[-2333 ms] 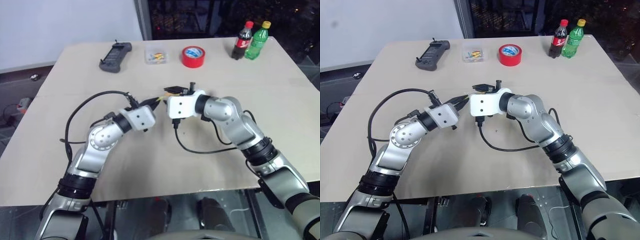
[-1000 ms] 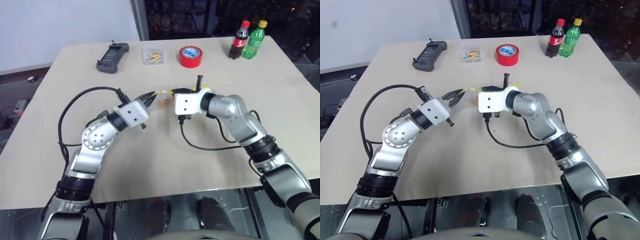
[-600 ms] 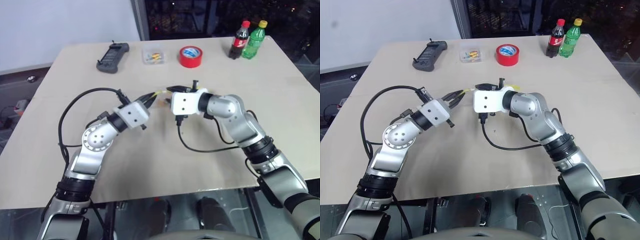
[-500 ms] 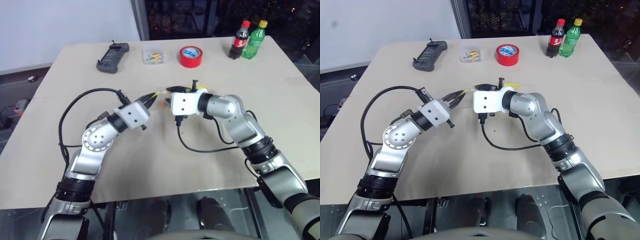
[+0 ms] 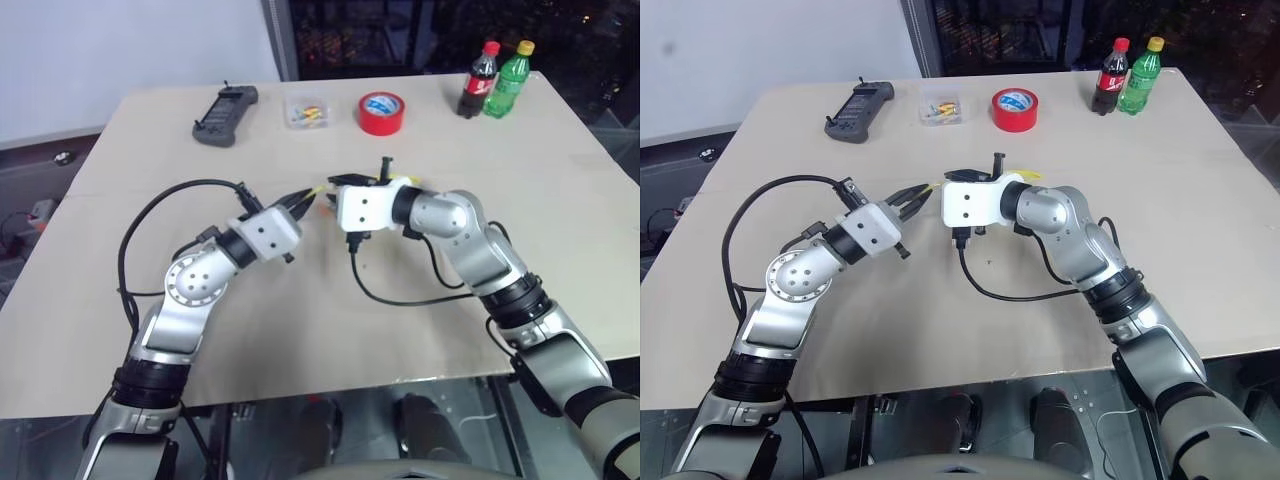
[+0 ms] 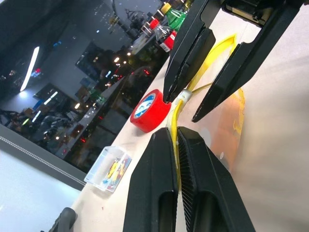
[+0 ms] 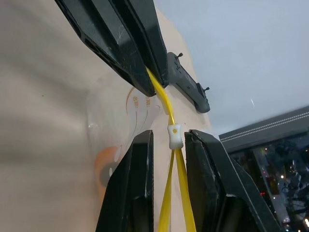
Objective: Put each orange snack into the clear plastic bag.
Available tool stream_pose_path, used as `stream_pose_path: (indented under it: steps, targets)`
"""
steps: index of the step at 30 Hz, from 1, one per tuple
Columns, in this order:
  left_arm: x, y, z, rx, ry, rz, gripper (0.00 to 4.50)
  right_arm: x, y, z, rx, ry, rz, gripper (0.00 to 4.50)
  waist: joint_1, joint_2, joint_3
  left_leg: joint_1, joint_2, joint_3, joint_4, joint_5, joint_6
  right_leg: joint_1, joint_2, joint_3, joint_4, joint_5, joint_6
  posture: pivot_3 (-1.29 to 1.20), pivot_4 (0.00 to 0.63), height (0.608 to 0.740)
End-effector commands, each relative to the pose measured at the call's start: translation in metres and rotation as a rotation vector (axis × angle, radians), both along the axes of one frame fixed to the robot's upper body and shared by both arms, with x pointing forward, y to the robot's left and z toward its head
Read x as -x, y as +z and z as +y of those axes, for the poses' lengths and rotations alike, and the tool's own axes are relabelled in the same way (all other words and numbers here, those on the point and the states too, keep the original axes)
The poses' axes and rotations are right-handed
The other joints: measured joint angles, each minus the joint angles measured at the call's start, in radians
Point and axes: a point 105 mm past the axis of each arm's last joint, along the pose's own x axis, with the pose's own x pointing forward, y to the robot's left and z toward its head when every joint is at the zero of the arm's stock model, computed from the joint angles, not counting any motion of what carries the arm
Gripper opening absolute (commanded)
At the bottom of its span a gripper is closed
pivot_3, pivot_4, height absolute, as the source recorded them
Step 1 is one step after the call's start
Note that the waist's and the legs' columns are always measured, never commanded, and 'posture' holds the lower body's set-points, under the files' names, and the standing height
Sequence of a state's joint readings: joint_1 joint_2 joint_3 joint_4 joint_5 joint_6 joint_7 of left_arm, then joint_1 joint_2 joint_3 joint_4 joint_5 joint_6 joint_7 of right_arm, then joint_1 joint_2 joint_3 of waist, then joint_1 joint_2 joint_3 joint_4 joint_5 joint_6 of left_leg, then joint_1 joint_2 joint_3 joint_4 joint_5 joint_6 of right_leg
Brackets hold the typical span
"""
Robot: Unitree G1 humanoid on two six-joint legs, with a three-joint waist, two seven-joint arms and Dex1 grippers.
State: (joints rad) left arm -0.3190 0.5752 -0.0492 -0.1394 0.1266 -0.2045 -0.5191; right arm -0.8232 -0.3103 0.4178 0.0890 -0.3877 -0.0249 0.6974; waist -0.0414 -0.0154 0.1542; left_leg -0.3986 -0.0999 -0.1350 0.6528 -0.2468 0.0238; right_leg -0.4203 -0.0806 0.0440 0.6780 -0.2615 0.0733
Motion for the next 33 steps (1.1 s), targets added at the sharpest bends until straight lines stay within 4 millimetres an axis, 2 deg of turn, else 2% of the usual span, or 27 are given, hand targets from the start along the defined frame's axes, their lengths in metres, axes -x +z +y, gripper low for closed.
stream_pose_path:
  steps: [1,6,7,9,18,21,26,30,33]
  targets:
    - [0.005,0.011,-0.003,0.002,-0.016,-0.045,0.00,0.006,0.016,0.004,-0.017,0.028,-0.061,1.03,0.000,0.000,0.000,0.000,0.000,0.000,0.000,0.000,0.000,0.000,0.000,0.000,0.000,0.000,0.000,0.00,0.150,0.740]
    - [0.005,0.011,-0.003,0.002,-0.017,-0.046,0.00,0.006,0.015,0.004,-0.012,0.034,-0.059,1.03,0.000,0.000,0.000,0.000,0.000,0.000,0.000,0.000,0.000,0.000,0.000,0.000,0.000,0.000,0.000,0.00,0.150,0.740]
    - [0.005,0.011,-0.003,0.003,-0.017,-0.046,0.00,0.006,0.015,0.005,-0.012,0.034,-0.058,0.53,0.000,0.000,0.000,0.000,0.000,0.000,0.000,0.000,0.000,0.000,0.000,0.000,0.000,0.000,0.000,0.00,0.150,0.740]
    - [0.005,0.011,-0.002,0.003,-0.015,-0.046,0.00,0.007,0.015,0.005,-0.011,0.036,-0.058,0.01,0.000,0.000,0.000,0.000,0.000,0.000,0.000,0.000,0.000,0.000,0.000,0.000,0.000,0.000,0.000,0.00,0.150,0.740]
    - [0.006,0.013,0.000,0.016,-0.009,-0.051,0.00,0.004,0.014,0.002,-0.014,0.020,-0.056,0.01,0.000,0.000,0.000,0.000,0.000,0.000,0.000,0.000,0.000,0.000,0.000,0.000,0.000,0.000,0.000,0.00,0.150,0.740]
    - [0.006,0.031,0.010,0.085,0.010,-0.095,0.00,-0.019,0.006,-0.021,0.006,-0.108,-0.040,0.01,0.000,0.000,0.000,0.000,0.000,0.000,0.000,0.000,0.000,0.000,0.000,0.000,0.000,0.000,0.000,0.00,0.150,0.740]
    - [0.004,0.056,0.030,0.123,0.060,-0.161,0.00,-0.053,-0.002,-0.083,0.031,-0.360,-0.038,0.01,0.002,0.000,0.000,0.000,0.000,0.000,0.000,0.000,0.000,0.000,0.000,0.000,0.000,0.000,0.000,0.00,0.150,0.740]
    - [0.002,0.057,0.038,0.113,0.087,-0.163,0.00,-0.062,0.000,-0.121,0.032,-0.473,-0.045,0.01,0.004,0.000,0.000,0.000,0.000,0.000,0.000,0.000,0.000,0.000,-0.001,0.000,-0.001,0.000,0.000,0.00,0.150,0.740]
    - [-0.001,0.056,0.041,0.127,0.099,-0.154,0.00,-0.065,0.004,-0.140,0.029,-0.533,-0.057,0.01,0.002,0.000,0.000,0.000,0.000,0.000,0.000,0.000,0.000,0.000,-0.001,0.000,0.000,0.000,0.000,0.00,0.150,0.740]
